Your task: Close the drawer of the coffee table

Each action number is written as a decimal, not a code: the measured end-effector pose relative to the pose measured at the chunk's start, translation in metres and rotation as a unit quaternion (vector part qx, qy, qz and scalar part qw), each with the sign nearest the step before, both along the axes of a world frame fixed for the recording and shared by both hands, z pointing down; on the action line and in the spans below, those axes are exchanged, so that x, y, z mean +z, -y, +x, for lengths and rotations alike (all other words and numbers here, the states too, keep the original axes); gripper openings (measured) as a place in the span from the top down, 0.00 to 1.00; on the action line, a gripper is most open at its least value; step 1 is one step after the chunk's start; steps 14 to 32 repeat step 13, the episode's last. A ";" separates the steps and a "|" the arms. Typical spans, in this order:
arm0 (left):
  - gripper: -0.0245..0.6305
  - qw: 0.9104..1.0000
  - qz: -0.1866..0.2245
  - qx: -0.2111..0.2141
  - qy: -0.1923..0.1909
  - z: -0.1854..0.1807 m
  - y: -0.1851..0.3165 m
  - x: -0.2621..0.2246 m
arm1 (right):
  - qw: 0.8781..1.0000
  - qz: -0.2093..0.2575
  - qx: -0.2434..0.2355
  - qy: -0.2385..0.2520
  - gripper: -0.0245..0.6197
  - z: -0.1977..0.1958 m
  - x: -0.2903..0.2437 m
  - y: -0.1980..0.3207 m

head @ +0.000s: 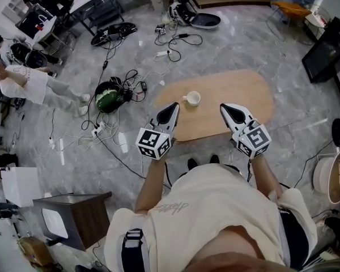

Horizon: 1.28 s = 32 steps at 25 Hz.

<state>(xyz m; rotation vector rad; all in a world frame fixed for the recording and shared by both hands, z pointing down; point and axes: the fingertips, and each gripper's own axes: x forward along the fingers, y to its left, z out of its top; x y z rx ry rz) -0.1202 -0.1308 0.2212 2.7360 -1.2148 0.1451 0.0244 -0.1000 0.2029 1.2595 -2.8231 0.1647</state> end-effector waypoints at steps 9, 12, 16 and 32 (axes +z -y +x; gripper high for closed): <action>0.96 1.000 -0.003 0.000 -0.001 -0.003 -0.001 -0.001 | 1.000 -0.004 -0.003 -0.005 0.97 -0.003 0.001 0.000; 0.96 1.000 -0.004 -0.002 -0.001 -0.005 -0.003 -0.001 | 1.000 -0.004 -0.003 -0.005 0.97 -0.004 0.001 -0.002; 0.96 1.000 -0.004 -0.003 -0.001 -0.005 -0.004 -0.001 | 1.000 -0.004 -0.002 -0.005 0.97 -0.004 0.001 -0.003; 0.96 1.000 -0.004 -0.003 -0.001 -0.005 -0.004 -0.001 | 1.000 -0.004 -0.002 -0.005 0.97 -0.004 0.001 -0.003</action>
